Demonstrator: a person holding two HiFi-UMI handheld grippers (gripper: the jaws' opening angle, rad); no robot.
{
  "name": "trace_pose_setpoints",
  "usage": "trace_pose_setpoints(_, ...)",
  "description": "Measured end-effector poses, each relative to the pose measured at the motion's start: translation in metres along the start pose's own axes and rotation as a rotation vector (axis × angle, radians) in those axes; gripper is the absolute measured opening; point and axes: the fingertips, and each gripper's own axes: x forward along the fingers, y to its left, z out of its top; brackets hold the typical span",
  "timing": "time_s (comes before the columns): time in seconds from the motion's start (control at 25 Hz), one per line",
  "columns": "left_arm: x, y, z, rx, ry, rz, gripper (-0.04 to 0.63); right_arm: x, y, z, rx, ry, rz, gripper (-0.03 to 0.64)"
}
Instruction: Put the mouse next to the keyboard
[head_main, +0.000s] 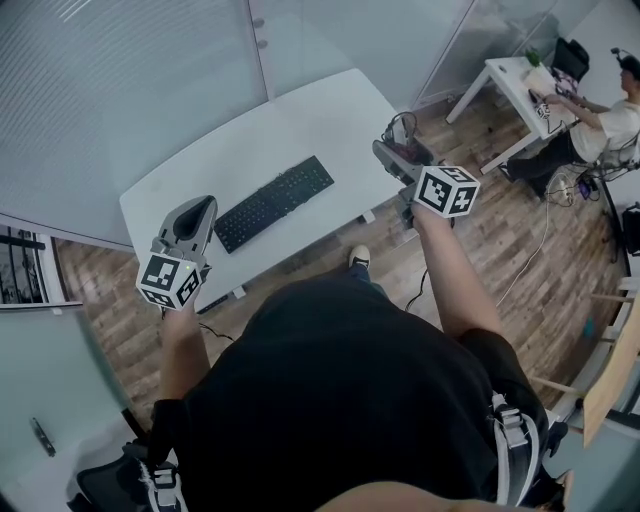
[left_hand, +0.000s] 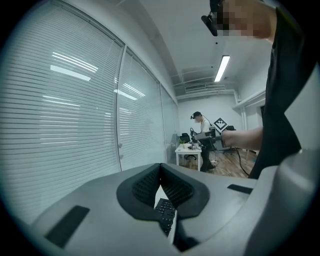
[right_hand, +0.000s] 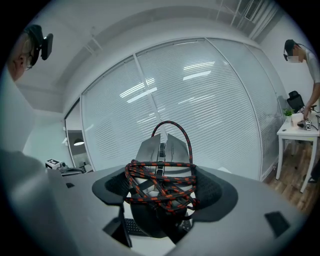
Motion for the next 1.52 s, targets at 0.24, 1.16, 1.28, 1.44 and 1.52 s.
trace_pose_setpoints(0.24, 0.015, 0.008, 0.003, -0.004, 0.017, 0.015, 0.021, 0.022, -0.012, 0.011, -0.005, 0.011, 0.019, 0.402)
trace_pose_setpoints(1.16, 0.095, 0.016, 0.015, -0.031, 0.036, 0.04, 0.021, 0.065, -0.08, 0.03, 0.01, 0.067, 0.051, 0.402)
trace_pose_setpoints(1.28, 0.11, 0.016, 0.018, -0.029, 0.04, 0.04, 0.021, 0.07, -0.093, 0.036, 0.011, 0.073, 0.052, 0.402)
trace_pose_setpoints(1.44, 0.129, 0.017, 0.022, -0.032, 0.048, 0.038, 0.021, 0.078, -0.111, 0.043, 0.016, 0.079, 0.053, 0.402)
trace_pose_setpoints(1.52, 0.135, 0.018, 0.022, -0.033, 0.049, 0.042, 0.021, 0.082, -0.117, 0.044, 0.016, 0.081, 0.057, 0.402)
